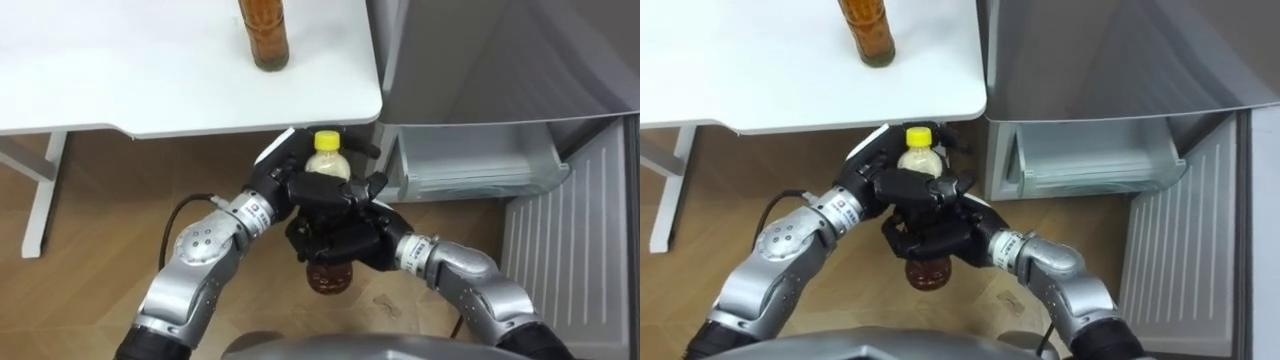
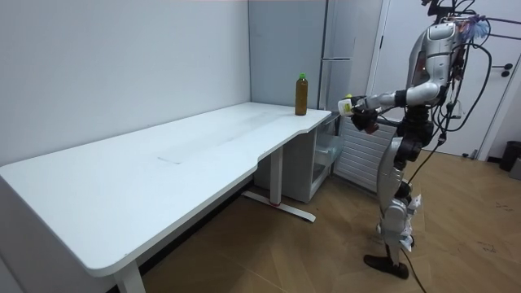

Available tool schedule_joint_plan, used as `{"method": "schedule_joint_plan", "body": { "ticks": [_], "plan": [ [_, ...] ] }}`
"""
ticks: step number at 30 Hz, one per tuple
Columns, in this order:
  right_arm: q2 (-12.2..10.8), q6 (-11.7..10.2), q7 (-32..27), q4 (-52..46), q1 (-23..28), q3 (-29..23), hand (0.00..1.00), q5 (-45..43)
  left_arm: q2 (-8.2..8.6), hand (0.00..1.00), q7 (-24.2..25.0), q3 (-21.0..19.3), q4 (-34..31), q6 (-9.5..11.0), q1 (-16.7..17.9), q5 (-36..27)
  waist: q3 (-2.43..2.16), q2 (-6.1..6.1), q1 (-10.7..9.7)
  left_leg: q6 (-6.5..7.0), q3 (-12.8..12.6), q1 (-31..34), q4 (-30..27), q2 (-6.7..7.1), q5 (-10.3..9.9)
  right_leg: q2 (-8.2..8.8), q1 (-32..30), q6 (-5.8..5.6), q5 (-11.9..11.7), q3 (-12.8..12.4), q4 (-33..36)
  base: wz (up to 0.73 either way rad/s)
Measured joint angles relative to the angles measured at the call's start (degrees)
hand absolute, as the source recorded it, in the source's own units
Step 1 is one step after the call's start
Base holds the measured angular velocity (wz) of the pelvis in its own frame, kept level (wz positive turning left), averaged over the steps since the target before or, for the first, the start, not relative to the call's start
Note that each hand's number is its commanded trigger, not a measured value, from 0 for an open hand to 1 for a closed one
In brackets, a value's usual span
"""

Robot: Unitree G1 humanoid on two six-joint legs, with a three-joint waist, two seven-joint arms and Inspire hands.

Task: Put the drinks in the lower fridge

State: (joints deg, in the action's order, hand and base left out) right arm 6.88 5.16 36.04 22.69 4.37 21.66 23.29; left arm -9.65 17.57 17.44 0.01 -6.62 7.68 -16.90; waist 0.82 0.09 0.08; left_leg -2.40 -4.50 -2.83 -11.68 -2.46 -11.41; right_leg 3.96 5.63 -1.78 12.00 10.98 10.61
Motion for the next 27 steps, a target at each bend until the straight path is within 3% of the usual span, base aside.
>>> {"method": "schedule_joint_plan", "body": {
  "ticks": [11, 15, 18, 22, 25, 27],
  "plan": [
    [-0.97, -9.24, 2.28, 1.31, -0.45, -0.7, 1.0, 2.39, -1.35, 0.0, -2.46, 0.05, -10.15, 0.0, 0.01, 5.73, 0.04, 0.02, 0.09, 0.0, -0.02, 0.46, -0.28, -0.08, 0.0, -0.08, -0.3, 0.05, -0.03, -0.01, 0.02, 0.0],
    [-2.38, -12.06, 3.89, 1.15, -1.59, -0.86, 1.0, 3.72, -2.99, 0.0, -2.29, -1.51, -14.98, 0.0, -0.15, 6.53, 0.07, 0.07, 0.32, -0.02, 0.45, 0.29, -1.07, -0.13, -0.01, -0.11, 0.63, 0.21, -0.23, 0.25, -0.57, 0.02],
    [-2.55, -14.08, 5.02, 1.02, -2.65, -1.04, 1.0, 3.81, -3.85, 0.0, -2.33, -2.04, -18.0, 0.17, -0.17, 8.25, 0.45, 0.7, 0.72, -0.01, 0.94, 0.32, -1.06, -0.14, -0.01, -0.17, 0.97, 0.21, -0.48, 0.34, -1.05, 0.06],
    [-3.75, -15.86, 6.42, 0.67, -2.5, -2.06, 1.0, 3.72, -4.97, 0.0, -2.32, -2.14, -19.53, 1.61, -0.19, 8.7, 0.45, 0.99, 1.7, -0.01, 2.01, 0.35, -1.09, -0.1, -0.01, -0.23, 1.05, 0.23, -0.5, 0.4, -1.05, 0.03],
    [-5.07, -17.2, 6.92, 0.58, -2.32, -2.6, 1.0, 3.65, -5.36, 0.0, -2.33, -2.58, -19.71, 3.91, -0.19, 8.69, 0.49, 1.58, 2.25, -0.01, 2.7, -0.54, -1.01, 0.09, -0.01, -0.14, 2.05, 0.2, -0.52, 0.64, -1.17, 0.04],
    [-5.62, -18.44, 7.26, 0.74, -2.27, -2.64, 1.0, 3.64, -6.49, 0.0, -2.32, -2.59, -19.76, 5.9, -0.19, 8.65, 0.62, 2.12, 3.44, -0.01, 3.1, -1.87, -0.78, 0.19, -0.01, -0.2, 3.19, 0.18, -0.67, 0.27, -2.05, -0.08]
  ]
}}
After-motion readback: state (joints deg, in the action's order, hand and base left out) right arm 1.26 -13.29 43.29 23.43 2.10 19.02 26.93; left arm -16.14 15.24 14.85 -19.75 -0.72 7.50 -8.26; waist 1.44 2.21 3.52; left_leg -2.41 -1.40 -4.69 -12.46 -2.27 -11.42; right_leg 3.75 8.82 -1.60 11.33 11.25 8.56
